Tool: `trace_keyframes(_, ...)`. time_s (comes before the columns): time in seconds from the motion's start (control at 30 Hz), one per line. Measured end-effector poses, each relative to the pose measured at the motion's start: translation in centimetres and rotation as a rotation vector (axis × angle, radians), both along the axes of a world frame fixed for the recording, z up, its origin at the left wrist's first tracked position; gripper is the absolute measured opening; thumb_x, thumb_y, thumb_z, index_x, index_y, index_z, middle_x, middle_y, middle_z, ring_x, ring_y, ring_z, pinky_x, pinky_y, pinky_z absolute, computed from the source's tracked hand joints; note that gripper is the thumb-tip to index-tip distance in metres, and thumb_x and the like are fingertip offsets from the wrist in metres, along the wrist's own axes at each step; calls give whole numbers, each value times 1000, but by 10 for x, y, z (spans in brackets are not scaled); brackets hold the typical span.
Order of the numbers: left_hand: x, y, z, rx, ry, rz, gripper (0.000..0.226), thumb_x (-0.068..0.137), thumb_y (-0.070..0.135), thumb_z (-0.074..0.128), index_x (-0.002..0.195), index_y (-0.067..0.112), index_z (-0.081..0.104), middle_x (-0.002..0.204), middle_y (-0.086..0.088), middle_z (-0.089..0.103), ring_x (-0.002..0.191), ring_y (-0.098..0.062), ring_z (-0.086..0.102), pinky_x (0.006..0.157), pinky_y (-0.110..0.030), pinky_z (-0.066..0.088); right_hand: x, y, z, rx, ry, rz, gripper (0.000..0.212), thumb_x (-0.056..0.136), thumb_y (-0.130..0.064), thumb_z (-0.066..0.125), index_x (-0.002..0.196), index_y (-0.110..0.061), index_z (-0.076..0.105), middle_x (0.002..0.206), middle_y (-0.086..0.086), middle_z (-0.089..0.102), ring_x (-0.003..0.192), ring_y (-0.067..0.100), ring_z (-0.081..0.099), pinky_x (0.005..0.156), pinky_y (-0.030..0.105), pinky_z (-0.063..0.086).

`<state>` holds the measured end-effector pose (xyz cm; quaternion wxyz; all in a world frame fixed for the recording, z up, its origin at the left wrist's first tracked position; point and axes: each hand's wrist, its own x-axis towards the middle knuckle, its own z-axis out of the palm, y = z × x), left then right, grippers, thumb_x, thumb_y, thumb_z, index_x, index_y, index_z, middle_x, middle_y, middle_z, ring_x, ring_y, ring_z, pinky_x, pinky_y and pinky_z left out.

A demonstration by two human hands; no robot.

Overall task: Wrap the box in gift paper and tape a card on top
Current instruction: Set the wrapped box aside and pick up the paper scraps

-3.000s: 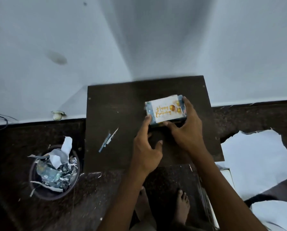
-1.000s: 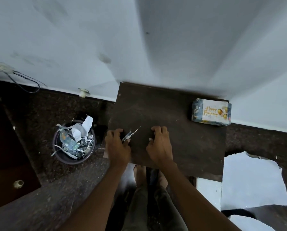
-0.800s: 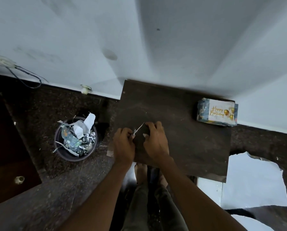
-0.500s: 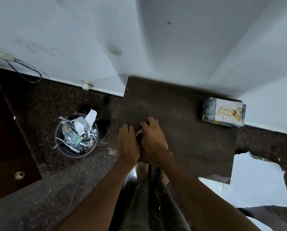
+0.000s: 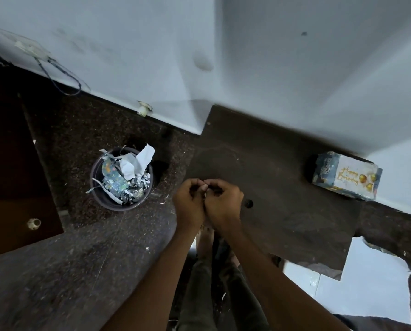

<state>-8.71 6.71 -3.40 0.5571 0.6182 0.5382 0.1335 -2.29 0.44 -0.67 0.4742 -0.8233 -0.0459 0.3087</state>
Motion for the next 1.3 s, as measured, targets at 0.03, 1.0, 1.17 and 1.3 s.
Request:
trace_keyframes(0.03,-4,4,3,-12,-5,35,31,90,-3,67,79,26,65,79,0,70,75,-12,67,73,-32,56,-5,7,-1,6,10,-5,18,90,-2,68,97,-13,80,87,-5,77,79,5,73,74,29,63)
trace_keyframes(1.0,-171,255,-151,-350,-26,618,41,89,-21,43,114,0,68,113,-12,68,110,-32,65,103,-51,52,-151,305,-172,-217,-52,785,18,88,-4,58,85,-9,76,95,16,76,95,32,68,59,20,27)
trace_keyframes(1.17,-181,261,-160,-336,9,567,46,85,-15,50,95,25,72,124,-8,70,113,-32,67,99,-46,55,-148,295,-165,-184,-49,874,40,84,-22,64,120,-9,74,119,13,74,116,29,65,86,22,39)
trace_keyframes(1.3,-178,258,-152,-367,44,476,52,84,-16,47,114,16,74,125,-5,71,114,-25,67,91,-35,56,-144,289,-163,-135,-80,898,39,78,-21,67,114,-10,78,108,15,77,109,30,69,87,29,50)
